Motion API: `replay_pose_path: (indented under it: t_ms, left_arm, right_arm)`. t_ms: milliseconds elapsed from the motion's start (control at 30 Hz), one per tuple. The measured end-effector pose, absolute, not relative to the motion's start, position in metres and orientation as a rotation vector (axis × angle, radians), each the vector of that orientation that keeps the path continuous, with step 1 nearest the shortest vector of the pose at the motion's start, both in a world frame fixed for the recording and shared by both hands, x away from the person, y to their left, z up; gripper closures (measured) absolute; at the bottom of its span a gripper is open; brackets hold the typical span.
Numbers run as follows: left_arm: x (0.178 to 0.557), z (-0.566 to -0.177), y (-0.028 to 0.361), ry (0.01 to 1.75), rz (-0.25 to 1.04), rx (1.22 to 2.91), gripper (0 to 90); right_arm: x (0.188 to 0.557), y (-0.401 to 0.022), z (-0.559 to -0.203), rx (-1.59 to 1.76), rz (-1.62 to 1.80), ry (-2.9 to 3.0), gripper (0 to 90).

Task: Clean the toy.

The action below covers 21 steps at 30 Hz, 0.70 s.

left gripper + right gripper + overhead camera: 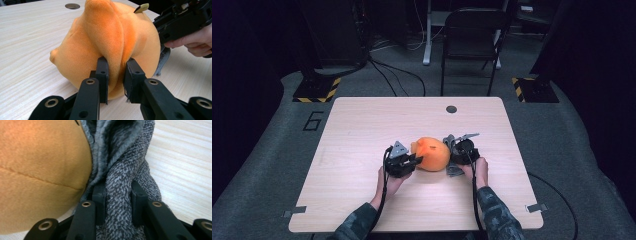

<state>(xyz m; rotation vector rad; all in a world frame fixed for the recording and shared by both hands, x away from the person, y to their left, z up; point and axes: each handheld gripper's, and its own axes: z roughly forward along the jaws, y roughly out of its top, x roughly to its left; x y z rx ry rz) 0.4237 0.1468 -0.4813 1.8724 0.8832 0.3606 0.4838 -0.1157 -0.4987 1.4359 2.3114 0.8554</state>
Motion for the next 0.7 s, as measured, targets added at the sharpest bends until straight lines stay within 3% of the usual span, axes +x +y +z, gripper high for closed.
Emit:
replay_pose_path:
  t_ms: [300, 467, 700]
  left_arm:
    - [0.425, -0.482, 0.148, 0.895, 0.362, 1.855, 74.4]
    - [0.424, -0.482, 0.148, 0.894, 0.363, 1.856, 74.2]
    - [0.427, -0.484, 0.151, 0.890, 0.361, 1.863, 72.0]
  right_arm:
    - [0.471, -0.139, -0.445, 1.401, 1.070, 2.170, 72.2]
    - [0.455, -0.120, -0.415, 1.287, 1.186, 2.187, 72.2]
    - [0.451, -0.088, -0.427, 1.221, 1.130, 2.292, 72.1]
